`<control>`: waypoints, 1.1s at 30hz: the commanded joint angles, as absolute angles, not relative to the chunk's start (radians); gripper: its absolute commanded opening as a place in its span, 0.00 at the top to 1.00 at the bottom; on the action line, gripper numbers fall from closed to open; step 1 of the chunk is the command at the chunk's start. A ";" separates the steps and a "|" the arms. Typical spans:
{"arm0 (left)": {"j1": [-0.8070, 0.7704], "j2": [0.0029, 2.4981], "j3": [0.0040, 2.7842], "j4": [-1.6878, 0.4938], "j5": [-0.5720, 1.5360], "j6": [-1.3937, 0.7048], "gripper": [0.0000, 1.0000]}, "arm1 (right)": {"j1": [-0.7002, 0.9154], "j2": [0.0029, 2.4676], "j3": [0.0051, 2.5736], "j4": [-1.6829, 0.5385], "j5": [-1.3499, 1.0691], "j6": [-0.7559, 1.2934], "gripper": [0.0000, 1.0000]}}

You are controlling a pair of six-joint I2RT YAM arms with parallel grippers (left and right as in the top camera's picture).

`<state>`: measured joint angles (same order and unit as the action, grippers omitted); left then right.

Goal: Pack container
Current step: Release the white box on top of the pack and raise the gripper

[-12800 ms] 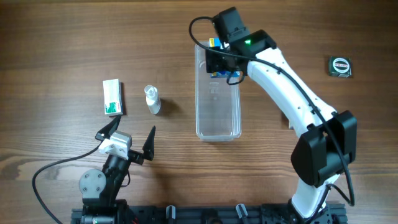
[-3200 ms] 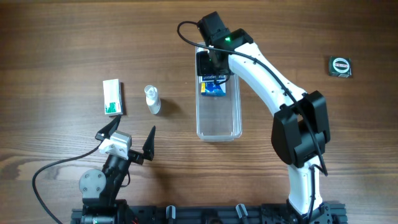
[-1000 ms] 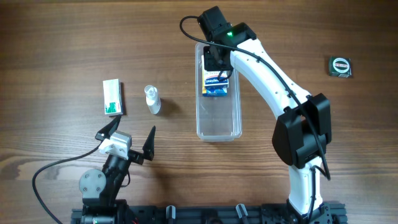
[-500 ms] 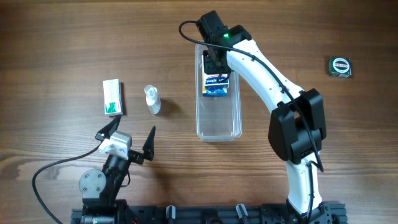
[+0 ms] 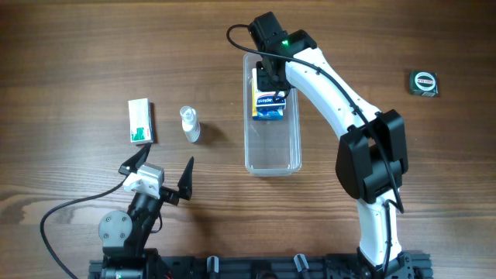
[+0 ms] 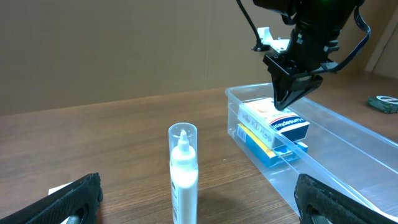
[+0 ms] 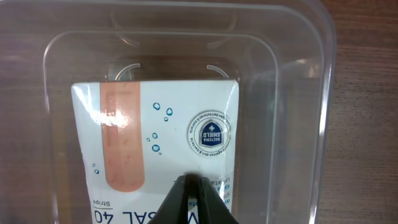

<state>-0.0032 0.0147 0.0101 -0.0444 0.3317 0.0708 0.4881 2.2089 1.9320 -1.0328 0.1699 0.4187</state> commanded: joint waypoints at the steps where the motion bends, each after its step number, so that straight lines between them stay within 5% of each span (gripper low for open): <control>1: 0.005 0.011 0.006 -0.046 0.344 0.082 0.00 | 0.484 2.238 1.922 -1.038 0.191 0.419 0.93; 25: 0.005 0.011 0.006 -0.046 0.344 0.082 0.00 | 0.485 2.220 1.961 -1.041 0.180 0.418 0.92; 33: 0.005 0.011 0.006 -0.046 0.344 0.082 0.00 | 0.477 2.003 1.966 -1.039 0.253 0.362 0.76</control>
<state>-0.0032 0.0147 0.0101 -0.0444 0.3317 0.0704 0.4873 2.1525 1.9396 -1.0363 0.1745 0.3874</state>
